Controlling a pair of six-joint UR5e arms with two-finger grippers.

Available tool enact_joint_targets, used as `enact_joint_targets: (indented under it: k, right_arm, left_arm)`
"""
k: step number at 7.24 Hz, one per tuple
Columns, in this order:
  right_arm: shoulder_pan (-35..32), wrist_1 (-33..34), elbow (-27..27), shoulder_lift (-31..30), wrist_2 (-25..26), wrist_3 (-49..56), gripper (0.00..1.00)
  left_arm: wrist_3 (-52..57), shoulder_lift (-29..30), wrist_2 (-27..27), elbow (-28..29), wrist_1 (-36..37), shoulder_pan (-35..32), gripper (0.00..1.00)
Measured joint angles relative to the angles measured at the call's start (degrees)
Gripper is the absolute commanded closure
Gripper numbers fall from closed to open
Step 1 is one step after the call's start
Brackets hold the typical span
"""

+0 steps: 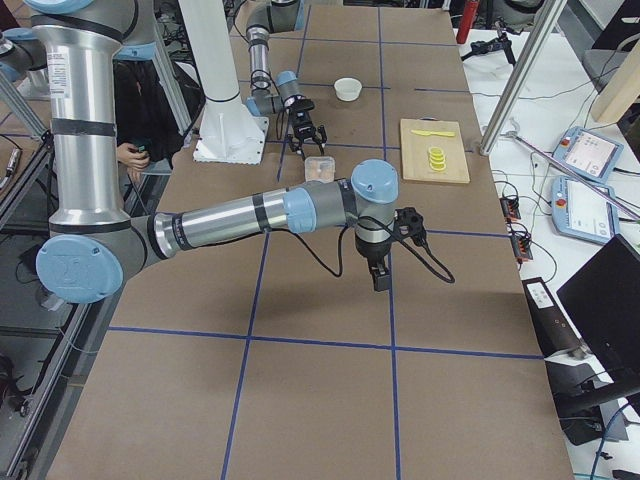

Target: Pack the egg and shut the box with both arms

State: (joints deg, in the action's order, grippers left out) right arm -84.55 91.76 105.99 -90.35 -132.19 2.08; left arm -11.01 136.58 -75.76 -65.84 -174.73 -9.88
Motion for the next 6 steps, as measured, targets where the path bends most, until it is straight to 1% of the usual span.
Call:
enact_joint_targets:
  k: [1,2,4,5,6]
  right_arm:
    - [0.0,0.0,0.0,0.0,0.0,0.0,0.0]
    - [0.0,0.0,0.0,0.0,0.0,0.0,0.0]
    - [0.0,0.0,-0.1,0.0,0.0,0.0,0.0]
    - [0.0,0.0,-0.2,0.0,0.0,0.0,0.0]
    - [0.0,0.1,-0.2,0.0,0.0,0.0,0.0]
  left_arm:
    - [-0.1,0.0,0.0,-0.2,0.0,0.0,0.06]
    - [-0.2,0.0,-0.1,-0.7,0.1,-0.1,0.0]
    - [-3.2,-0.4,-1.4,-3.2,1.1,-1.1,0.0]
    - [-6.8,-1.5,-3.6,-6.8,3.9,-2.0,0.0]
    - [-9.1,-3.0,-5.9,-12.2,9.8,-3.1,0.0]
